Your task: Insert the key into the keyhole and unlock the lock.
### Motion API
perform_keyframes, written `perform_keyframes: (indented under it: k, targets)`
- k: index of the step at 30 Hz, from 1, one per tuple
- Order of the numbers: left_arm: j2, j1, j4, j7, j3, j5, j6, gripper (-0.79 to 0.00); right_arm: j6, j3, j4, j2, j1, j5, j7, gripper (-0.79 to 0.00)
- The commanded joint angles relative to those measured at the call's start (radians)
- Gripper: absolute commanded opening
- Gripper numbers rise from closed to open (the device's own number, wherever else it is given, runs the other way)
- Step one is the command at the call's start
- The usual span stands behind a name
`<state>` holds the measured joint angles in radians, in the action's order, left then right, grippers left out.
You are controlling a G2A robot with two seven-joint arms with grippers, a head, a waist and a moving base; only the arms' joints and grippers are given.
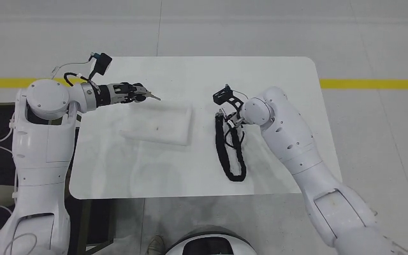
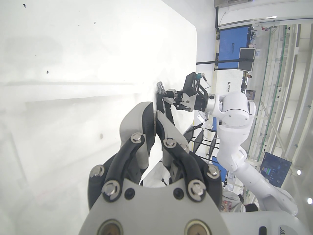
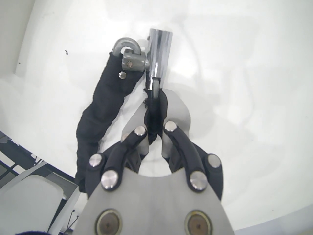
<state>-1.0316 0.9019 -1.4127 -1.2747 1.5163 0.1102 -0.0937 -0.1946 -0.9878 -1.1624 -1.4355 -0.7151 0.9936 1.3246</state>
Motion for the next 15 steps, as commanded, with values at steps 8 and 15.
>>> perform_keyframes:
  k: [8, 15]
  targets:
    - [0.0, 0.0, 0.0, 0.0, 0.0, 0.0, 0.0, -0.785, -0.052, -0.209, -0.195, 0.046, -0.066, -0.068, 0.05, -0.785]
    - [0.0, 0.0, 0.0, 0.0, 0.0, 0.0, 0.0, -0.785, -0.09, -0.242, -0.243, 0.054, -0.1, -0.08, 0.04, -0.785]
